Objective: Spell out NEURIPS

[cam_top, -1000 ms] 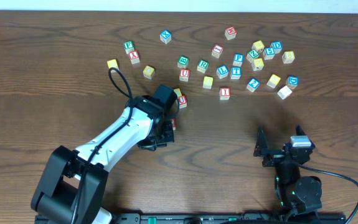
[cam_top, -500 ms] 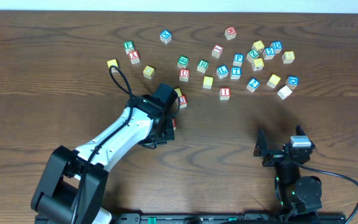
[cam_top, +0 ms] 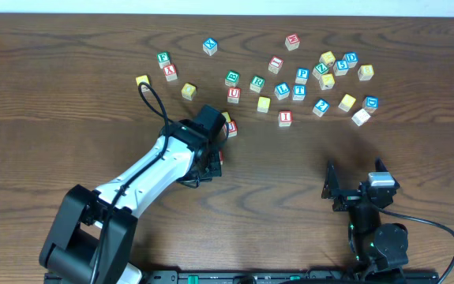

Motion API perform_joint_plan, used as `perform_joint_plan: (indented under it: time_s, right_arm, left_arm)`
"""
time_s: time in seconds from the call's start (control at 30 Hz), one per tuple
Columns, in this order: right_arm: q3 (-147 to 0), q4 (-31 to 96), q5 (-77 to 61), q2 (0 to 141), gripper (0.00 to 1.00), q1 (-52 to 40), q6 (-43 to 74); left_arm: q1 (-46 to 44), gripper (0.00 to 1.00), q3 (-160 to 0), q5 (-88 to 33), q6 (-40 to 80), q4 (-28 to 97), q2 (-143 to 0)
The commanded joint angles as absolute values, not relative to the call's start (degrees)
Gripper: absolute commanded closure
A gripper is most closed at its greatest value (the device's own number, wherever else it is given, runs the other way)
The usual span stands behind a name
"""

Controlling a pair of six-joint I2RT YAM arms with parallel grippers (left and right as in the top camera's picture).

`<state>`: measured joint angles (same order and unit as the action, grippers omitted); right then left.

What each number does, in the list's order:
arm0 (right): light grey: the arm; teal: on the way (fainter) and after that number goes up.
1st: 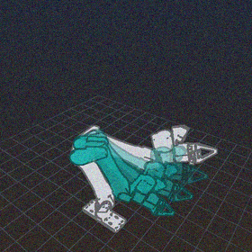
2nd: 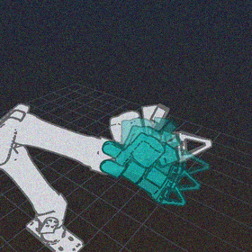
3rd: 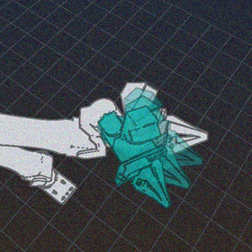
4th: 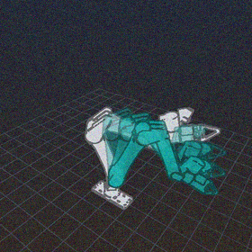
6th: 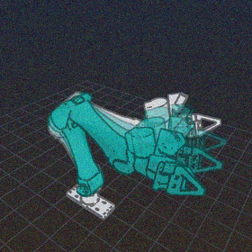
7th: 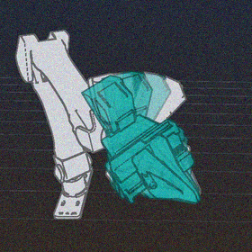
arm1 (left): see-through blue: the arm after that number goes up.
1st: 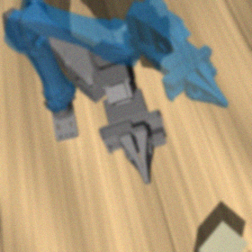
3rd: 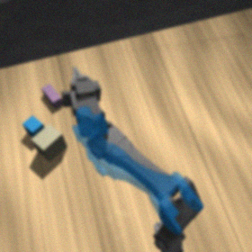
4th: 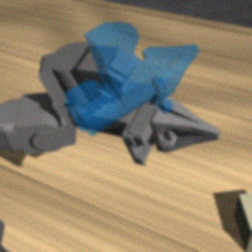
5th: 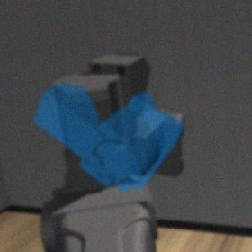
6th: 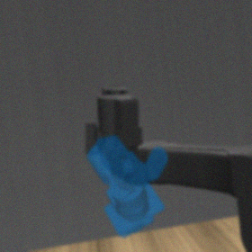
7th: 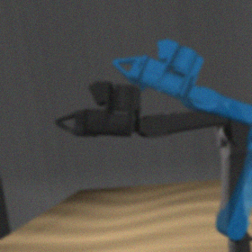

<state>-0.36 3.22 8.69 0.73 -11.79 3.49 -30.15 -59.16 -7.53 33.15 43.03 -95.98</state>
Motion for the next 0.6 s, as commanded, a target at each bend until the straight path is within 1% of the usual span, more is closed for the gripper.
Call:
perform_joint_plan:
  time_s: [0.0,0.57]
  right_arm:
    - [-0.3,3.5,9.0,0.6,0.01,-11.4,4.2]
    - [-0.3,3.5,9.0,0.6,0.01,-11.4,4.2]
  left_arm:
    - [-31.2,0.93,-58.2,-6.8,33.1,42.3,-95.5]
    - [-32.4,0.92,-56.7,-5.3,33.7,40.0,-95.5]
